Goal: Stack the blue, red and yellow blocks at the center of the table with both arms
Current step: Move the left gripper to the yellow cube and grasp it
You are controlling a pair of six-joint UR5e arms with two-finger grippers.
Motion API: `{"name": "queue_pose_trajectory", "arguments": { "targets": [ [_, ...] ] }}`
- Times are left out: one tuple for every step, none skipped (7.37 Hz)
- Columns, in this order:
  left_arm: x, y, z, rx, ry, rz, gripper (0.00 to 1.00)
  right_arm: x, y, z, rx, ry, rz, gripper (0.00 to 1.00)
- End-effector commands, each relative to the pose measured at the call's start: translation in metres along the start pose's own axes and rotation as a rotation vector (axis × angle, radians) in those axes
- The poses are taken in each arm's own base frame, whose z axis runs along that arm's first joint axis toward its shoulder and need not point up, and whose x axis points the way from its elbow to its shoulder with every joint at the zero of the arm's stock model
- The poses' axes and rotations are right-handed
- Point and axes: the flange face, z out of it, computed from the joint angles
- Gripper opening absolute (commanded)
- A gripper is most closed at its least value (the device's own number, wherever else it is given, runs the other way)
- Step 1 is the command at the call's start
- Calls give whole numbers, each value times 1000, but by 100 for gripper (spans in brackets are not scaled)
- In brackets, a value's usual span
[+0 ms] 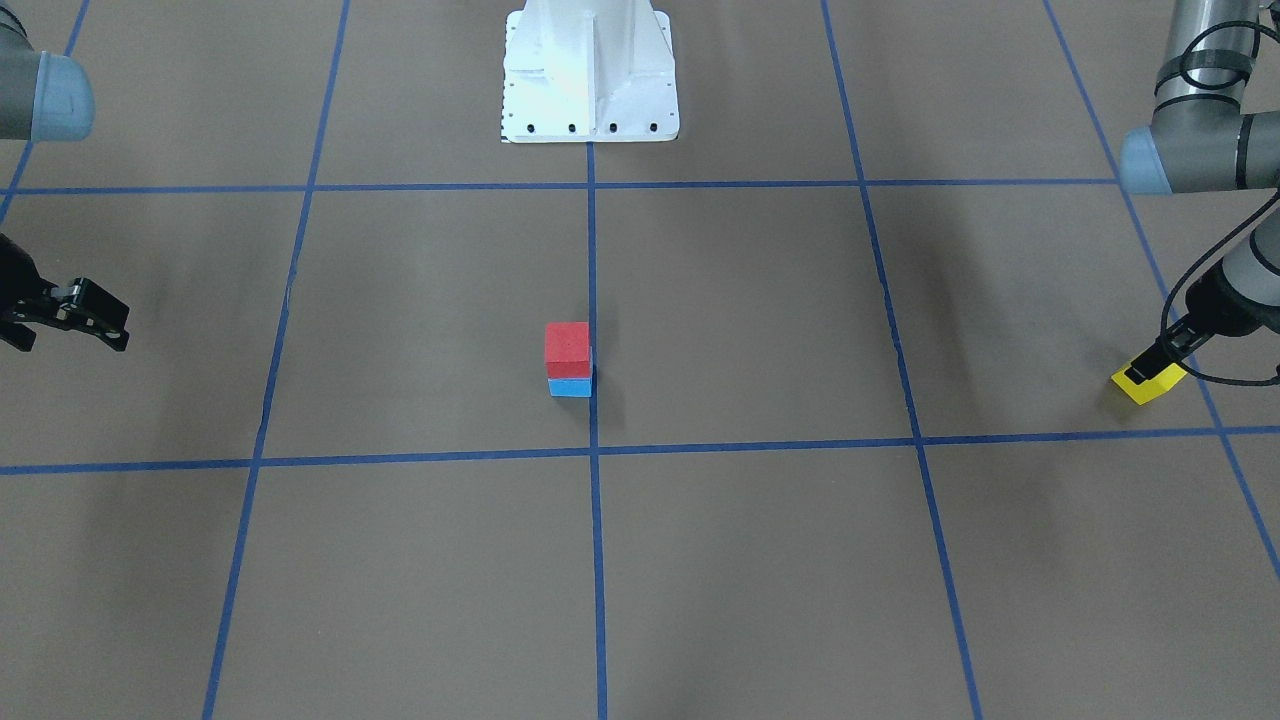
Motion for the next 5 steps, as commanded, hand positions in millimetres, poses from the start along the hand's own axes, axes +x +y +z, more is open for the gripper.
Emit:
{"name": "queue_pose_trajectory", "arguments": {
  "targets": [
    [-9, -3, 12, -5, -14, -6, 99, 0, 0, 0, 0, 0, 12, 100],
    [-9, -6, 16, -9, -21, -10, 99, -1, 0, 2, -3, 1, 12, 100],
    [-8, -5, 17, -10, -22, -12, 99, -1, 0, 2, -3, 1, 12, 100],
    [-8, -8, 20, -12, -25, -12, 98, -1, 0, 2, -3, 1, 12, 100],
    [-6, -9, 21, -12, -26, -13, 98, 0, 0, 2, -4, 2, 13, 100]
  ]
}}
